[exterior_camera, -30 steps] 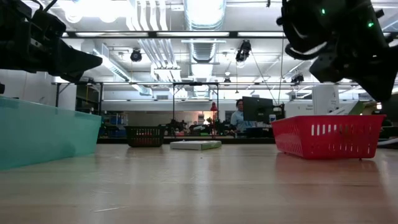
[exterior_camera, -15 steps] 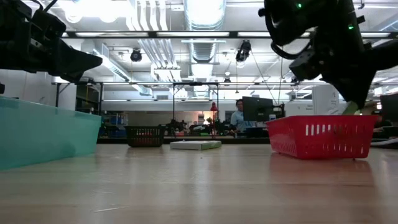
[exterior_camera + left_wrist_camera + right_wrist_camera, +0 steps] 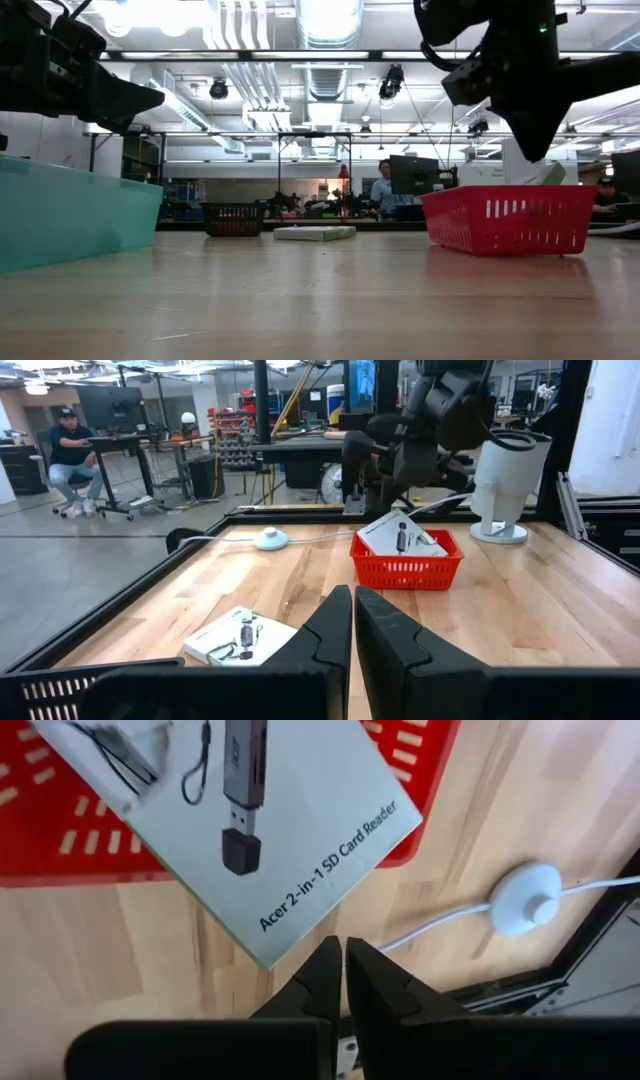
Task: Pick and place items into bin
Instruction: Put the bottom white USB box into the orange bin
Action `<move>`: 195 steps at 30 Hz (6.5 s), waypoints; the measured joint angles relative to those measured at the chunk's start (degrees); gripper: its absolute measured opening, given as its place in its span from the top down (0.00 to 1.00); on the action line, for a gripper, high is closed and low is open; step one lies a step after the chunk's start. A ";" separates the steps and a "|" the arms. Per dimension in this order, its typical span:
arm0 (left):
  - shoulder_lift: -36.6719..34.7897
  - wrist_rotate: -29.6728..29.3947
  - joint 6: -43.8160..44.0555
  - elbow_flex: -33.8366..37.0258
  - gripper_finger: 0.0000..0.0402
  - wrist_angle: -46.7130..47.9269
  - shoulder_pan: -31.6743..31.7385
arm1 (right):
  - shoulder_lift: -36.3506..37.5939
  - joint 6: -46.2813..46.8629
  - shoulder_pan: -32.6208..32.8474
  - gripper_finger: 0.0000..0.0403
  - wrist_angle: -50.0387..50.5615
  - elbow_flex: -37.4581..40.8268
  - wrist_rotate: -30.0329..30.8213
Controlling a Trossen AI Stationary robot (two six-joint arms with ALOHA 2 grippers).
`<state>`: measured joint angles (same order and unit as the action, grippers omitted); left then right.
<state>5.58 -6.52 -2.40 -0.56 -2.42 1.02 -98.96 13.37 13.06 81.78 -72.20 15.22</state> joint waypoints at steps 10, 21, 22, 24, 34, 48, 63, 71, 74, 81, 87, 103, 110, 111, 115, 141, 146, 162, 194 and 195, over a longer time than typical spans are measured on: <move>0.00 0.01 0.00 0.00 1.00 0.00 -0.01 | -0.04 -11.91 5.16 0.83 -0.87 -1.21 -2.23; 0.00 0.00 0.01 0.00 1.00 0.00 0.00 | -0.09 -10.62 9.98 0.51 -2.53 0.56 6.85; 0.00 0.00 0.01 0.00 1.00 0.00 -0.01 | -0.15 -10.54 10.35 0.49 -2.74 1.07 6.85; 0.00 0.00 -0.01 0.00 1.00 0.00 -0.01 | -0.24 -10.51 11.27 0.46 -2.92 2.08 6.80; 0.00 0.00 0.01 0.00 1.00 0.02 0.00 | -0.26 -11.30 13.35 0.43 -8.23 6.50 8.94; 0.00 0.02 0.03 0.00 1.00 0.02 -0.01 | -0.50 -12.06 13.62 0.53 -9.49 9.00 11.75; 0.02 0.02 0.03 0.00 1.00 0.01 -0.02 | -0.46 -13.64 13.57 0.91 -9.11 6.18 13.51; 0.02 0.00 0.03 0.00 1.00 0.02 -0.02 | -0.46 -15.57 13.57 0.98 -8.66 5.05 13.46; 0.00 0.02 0.03 0.00 1.00 0.02 -0.02 | -0.46 -16.77 13.57 0.98 -8.48 3.28 13.99; 0.00 0.00 0.03 0.00 1.00 0.00 -0.02 | -0.45 -17.06 13.25 0.98 -7.07 -2.28 16.37; 0.00 0.02 0.03 0.00 1.00 0.02 0.00 | -0.42 -9.96 10.37 0.98 -6.58 -3.40 15.27; 0.17 0.02 0.03 0.00 1.00 0.05 -0.02 | -0.42 -5.71 6.46 0.79 -5.93 -1.53 -2.02; 0.44 0.02 0.03 0.00 1.00 0.07 0.00 | -0.50 -7.74 8.22 0.54 -6.12 0.34 6.90; 0.44 0.02 0.03 0.00 1.00 0.07 0.00 | -0.50 -7.84 8.20 0.51 -6.21 0.99 6.95; 0.50 0.02 0.01 0.00 1.00 0.07 0.00 | -0.52 -8.22 8.48 0.43 -6.57 3.79 7.26; 0.66 0.02 0.03 0.00 1.00 0.04 0.00 | -0.55 -7.17 8.83 0.56 -11.34 7.95 12.00; 0.65 0.02 0.03 0.00 1.00 0.00 0.00 | -0.55 -7.81 8.83 0.63 -12.31 7.91 13.10; 0.66 0.02 0.03 0.00 1.00 -0.04 -0.02 | -0.55 -8.01 8.81 0.86 -12.08 6.71 13.95; 0.68 0.02 0.03 0.00 1.00 -0.07 0.00 | 12.01 7.79 2.88 0.87 -11.70 -6.91 4.12; 0.73 0.02 0.03 0.00 1.00 -0.07 -0.01 | 12.50 10.10 2.55 0.87 -12.75 -6.91 3.76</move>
<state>6.31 -6.50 -2.37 -0.56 -2.48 1.01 -86.46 23.47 15.61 69.03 -79.11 18.99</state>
